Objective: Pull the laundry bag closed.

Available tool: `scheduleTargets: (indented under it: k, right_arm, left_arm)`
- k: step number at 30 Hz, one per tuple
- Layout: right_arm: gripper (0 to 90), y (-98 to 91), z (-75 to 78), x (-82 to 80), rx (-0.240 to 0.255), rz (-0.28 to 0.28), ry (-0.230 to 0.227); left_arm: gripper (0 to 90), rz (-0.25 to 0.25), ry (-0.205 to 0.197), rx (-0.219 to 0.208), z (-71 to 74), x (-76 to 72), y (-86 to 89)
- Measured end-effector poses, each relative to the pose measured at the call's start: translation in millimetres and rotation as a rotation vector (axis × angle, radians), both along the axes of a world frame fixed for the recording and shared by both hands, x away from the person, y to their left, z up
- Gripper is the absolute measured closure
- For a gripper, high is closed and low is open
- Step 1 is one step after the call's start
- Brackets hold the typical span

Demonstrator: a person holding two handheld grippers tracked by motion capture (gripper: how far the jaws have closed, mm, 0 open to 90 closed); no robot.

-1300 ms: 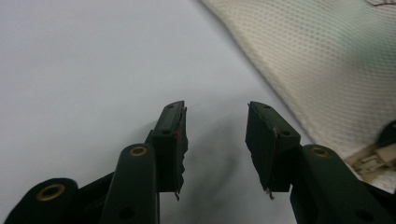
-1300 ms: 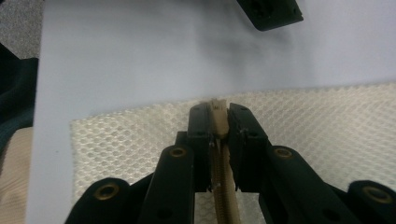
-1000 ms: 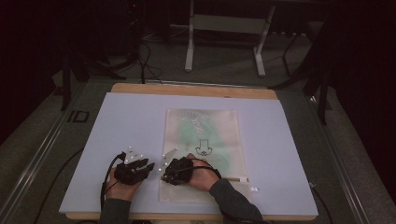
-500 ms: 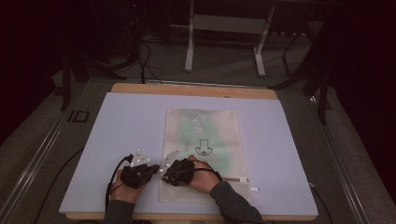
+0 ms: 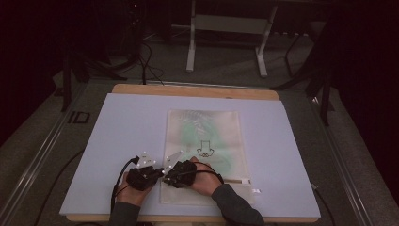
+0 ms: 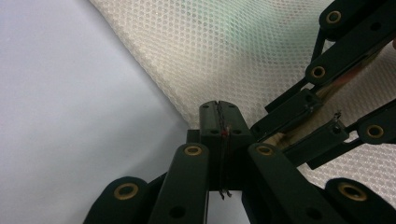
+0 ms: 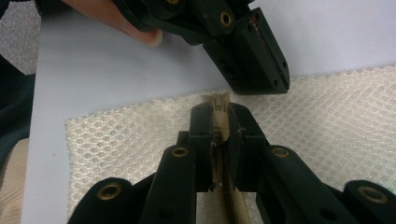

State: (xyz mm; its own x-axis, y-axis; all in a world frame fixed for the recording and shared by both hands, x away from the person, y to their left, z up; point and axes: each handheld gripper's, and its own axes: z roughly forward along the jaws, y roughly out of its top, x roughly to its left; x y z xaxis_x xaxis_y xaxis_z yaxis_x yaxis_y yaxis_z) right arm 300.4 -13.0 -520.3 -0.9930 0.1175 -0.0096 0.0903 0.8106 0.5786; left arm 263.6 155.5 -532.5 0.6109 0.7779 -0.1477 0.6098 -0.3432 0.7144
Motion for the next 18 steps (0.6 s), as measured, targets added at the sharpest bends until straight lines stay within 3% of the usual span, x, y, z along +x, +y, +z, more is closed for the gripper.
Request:
scheduleTargets:
  k: [7, 12, 18]
  right_arm:
    - [81.4, -0.2, -0.1, 0.2, 0.001, -0.001, 0.003]
    - [81.5, -0.2, -0.3, 0.4, 0.005, 0.001, 0.005]
    - [81.8, -1.1, 0.2, 3.8, 0.007, 0.010, 0.029]
  left_arm:
    - [88.8, 0.002, 0.016, 0.001, -2.4, 2.1, -1.8]
    - [89.1, 0.007, 0.045, -0.026, -3.4, 4.3, 0.6]
    - [89.4, 0.004, 0.048, -0.031, -4.0, 5.0, 1.7]
